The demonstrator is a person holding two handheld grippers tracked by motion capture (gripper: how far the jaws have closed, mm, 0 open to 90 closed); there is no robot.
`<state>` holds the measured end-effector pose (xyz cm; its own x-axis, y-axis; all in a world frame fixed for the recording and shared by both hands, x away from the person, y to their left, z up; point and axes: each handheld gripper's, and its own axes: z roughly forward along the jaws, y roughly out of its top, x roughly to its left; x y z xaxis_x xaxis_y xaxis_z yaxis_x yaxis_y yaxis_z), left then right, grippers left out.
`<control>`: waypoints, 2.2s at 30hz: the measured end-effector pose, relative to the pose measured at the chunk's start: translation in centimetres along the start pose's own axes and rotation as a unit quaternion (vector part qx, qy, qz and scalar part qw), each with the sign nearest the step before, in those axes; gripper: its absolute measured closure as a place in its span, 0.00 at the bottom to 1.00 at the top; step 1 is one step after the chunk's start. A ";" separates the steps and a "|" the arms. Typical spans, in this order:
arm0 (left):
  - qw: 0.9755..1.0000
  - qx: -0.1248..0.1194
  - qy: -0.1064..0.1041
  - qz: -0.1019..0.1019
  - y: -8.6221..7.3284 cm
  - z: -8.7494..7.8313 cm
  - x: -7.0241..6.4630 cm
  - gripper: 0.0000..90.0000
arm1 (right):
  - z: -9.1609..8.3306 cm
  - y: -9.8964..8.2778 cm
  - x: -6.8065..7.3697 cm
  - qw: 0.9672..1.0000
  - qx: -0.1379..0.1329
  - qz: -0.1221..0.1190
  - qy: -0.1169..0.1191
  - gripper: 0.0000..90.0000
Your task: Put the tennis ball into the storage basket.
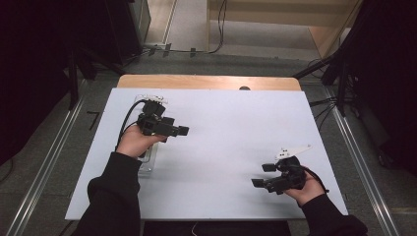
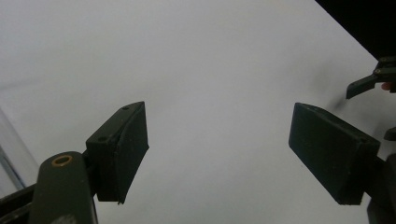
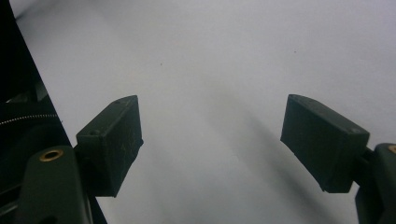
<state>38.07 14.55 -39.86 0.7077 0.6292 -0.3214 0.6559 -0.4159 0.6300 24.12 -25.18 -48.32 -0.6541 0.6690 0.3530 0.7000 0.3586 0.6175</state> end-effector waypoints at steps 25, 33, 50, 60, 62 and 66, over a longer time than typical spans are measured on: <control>1.000 0.008 -0.017 0.017 -2.8 0.8 -1.8 0.23 | -0.1 0.0 0.0 1.000 0.000 0.002 0.000 0.20; 0.999 0.001 -0.010 0.030 -4.0 0.7 -2.5 0.23 | -0.1 0.0 0.0 1.000 0.000 0.001 0.001 0.20; 0.999 -0.001 -0.005 0.046 -6.0 1.0 -3.3 0.23 | 0.0 0.0 0.0 1.000 0.001 0.001 0.000 0.20; 0.999 0.001 -0.010 0.051 -7.0 1.1 -3.4 0.22 | 0.0 0.0 0.0 1.000 0.002 0.002 -0.002 0.20; 0.998 0.004 -0.012 0.054 -7.2 1.1 -3.4 0.22 | 0.0 -0.1 0.0 1.000 0.002 0.000 -0.002 0.20; 0.998 0.005 -0.014 0.054 -7.7 1.1 -3.3 0.22 | 0.0 0.0 0.0 1.000 0.002 -0.001 -0.003 0.20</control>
<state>31.02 14.91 -44.43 0.7814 0.5620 -0.2714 0.5778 -0.4871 0.6549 24.08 -25.21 -48.35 -0.6533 0.6725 0.3479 0.7006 0.3626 0.6146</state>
